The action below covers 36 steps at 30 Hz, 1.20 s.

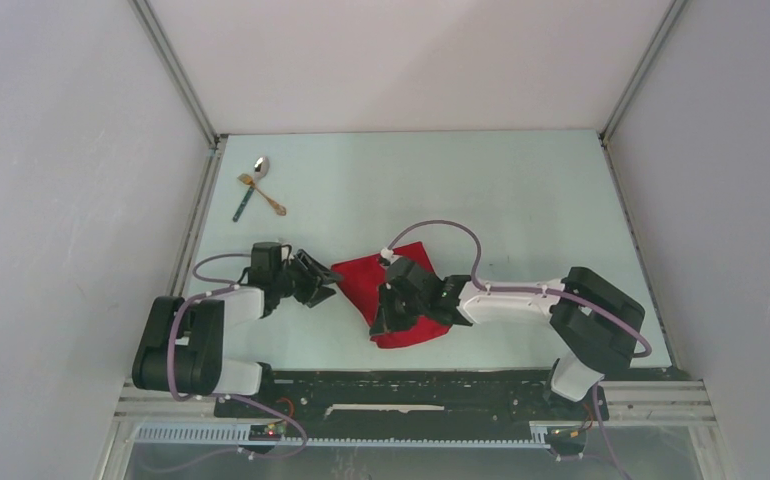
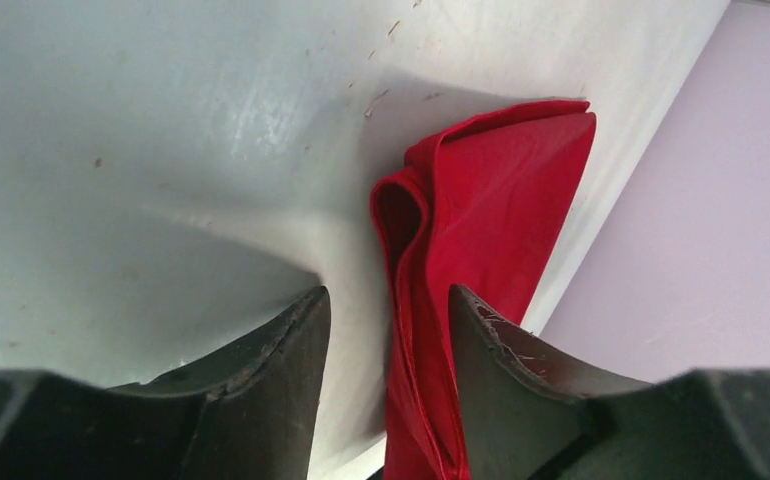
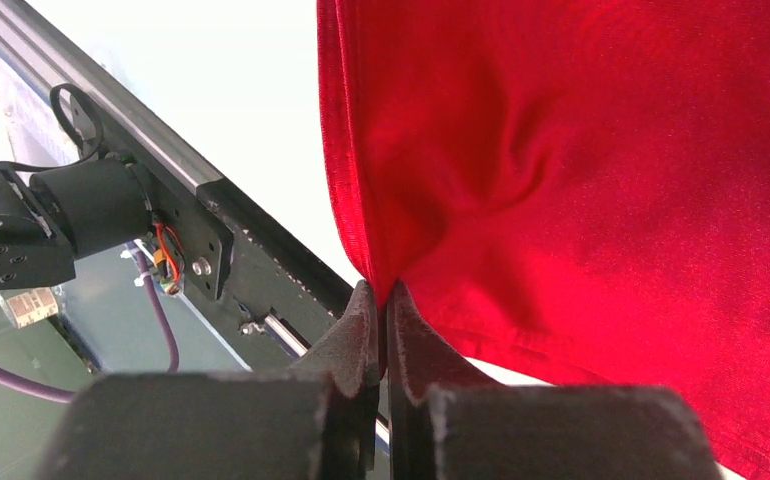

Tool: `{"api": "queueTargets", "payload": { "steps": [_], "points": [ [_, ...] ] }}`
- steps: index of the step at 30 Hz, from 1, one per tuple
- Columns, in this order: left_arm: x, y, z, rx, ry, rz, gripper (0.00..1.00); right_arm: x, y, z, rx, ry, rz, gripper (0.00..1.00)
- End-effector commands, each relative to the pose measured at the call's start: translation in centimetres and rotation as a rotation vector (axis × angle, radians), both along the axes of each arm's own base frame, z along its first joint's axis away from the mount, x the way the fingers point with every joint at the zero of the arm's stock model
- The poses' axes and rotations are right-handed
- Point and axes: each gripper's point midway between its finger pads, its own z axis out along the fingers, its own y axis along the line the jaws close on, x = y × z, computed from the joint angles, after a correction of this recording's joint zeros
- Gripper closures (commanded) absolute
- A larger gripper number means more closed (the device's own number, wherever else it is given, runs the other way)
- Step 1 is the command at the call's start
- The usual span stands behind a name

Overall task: Fold the napkin into a case and place the utensils inside
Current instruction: Pick up the lower triangle-folded napkin from the center of the board.

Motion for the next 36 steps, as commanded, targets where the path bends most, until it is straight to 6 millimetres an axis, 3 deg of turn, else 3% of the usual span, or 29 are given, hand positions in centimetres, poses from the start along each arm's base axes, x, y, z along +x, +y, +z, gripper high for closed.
{"api": "queueTargets", "payload": {
  "steps": [1, 9, 14, 20, 29, 36],
  "points": [
    [2.1, -0.2, 1.0, 0.029, -0.064, 0.018, 0.46, 0.4, 0.8, 2.4, 0.100, -0.027, -0.005, 1.00],
    [2.9, -0.4, 1.6, 0.038, -0.082, 0.026, 0.62, 0.5, 0.8, 2.7, 0.139, -0.030, -0.002, 1.00],
    [3.5, -0.5, 2.4, 0.057, -0.105, 0.022, 0.82, 0.2, 0.7, 2.7, 0.163, -0.021, -0.001, 1.00],
    [4.1, -0.4, 3.9, 0.167, -0.137, 0.006, 0.90, -0.5, -0.5, 1.2, 0.181, 0.039, -0.012, 1.00],
    [4.7, -3.1, 4.6, 0.350, -0.082, -0.089, 0.96, -0.9, -3.1, -0.9, 0.222, 0.122, -0.051, 1.00],
    [5.8, -7.1, 4.3, 0.391, -0.057, -0.175, 0.97, -1.0, -5.1, -2.5, 0.209, 0.143, -0.069, 1.00]
  ]
}}
